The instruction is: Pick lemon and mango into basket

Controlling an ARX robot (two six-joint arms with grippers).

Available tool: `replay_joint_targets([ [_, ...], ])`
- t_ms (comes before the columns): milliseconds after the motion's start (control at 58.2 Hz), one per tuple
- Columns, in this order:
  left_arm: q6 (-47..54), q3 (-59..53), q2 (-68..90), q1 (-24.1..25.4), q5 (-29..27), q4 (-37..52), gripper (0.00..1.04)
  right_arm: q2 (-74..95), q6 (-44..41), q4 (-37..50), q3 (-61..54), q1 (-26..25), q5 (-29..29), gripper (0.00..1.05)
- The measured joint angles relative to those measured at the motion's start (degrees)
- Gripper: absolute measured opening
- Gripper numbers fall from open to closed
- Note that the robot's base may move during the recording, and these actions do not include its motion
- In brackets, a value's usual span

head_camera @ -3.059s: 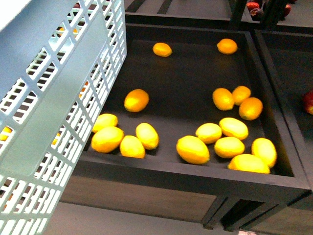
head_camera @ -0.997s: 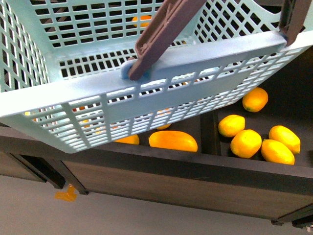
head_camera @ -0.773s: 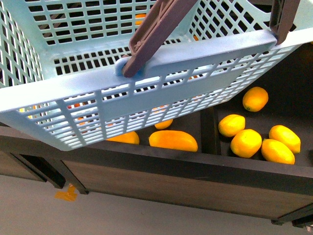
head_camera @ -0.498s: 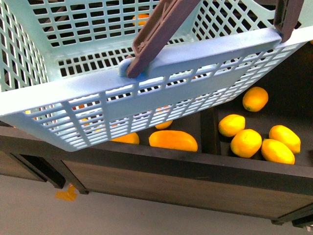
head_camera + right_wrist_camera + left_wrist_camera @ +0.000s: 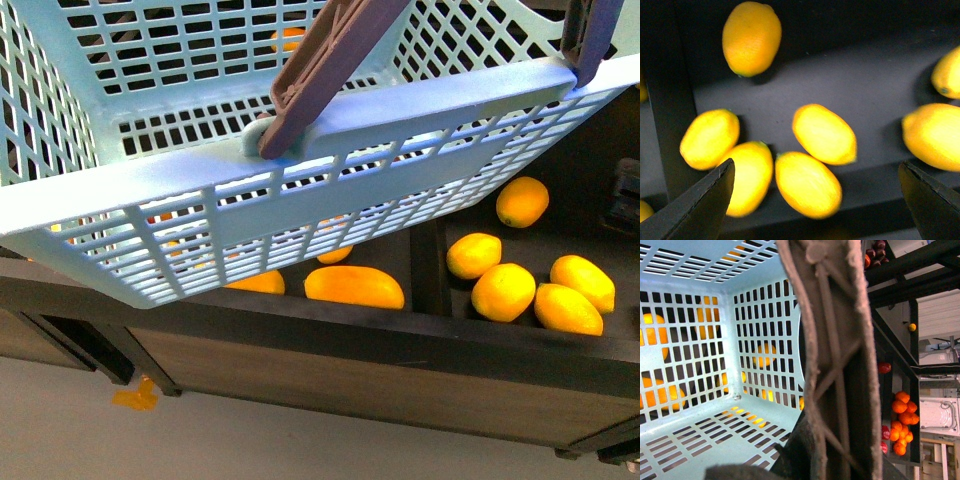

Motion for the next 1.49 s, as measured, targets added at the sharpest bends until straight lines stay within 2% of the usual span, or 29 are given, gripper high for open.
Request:
replay_joint_targets([
  [275,0.00,0.00,0.00,0.00,-0.11,0.00,0.05,18.27,6.49,-7.08,23.08,2.51,0.20,0.96],
  [430,0.00,0.00,0.00,-0.02,-0.09,0.00,0.05,23.08,7.52,-9.38,30.56,2.51,0.07,0.96],
  [876,0.00,0.00,0.00,-0.04,-0.07,0.00,0.05,33.07,8.96,-15.08,45.68,2.95,-0.26,0.96],
  [1289,0.02,0.00,0.00,-0.04,-0.07,0.00,0.05,39.36,9.44,-18.34,54.97,3.61,0.44,0.96],
  [1495,0.02,0.00,0.00,-0.04,-0.11,0.00,0.05,41.05,10.88,-19.06,55.82,3.69,0.17,0.71],
])
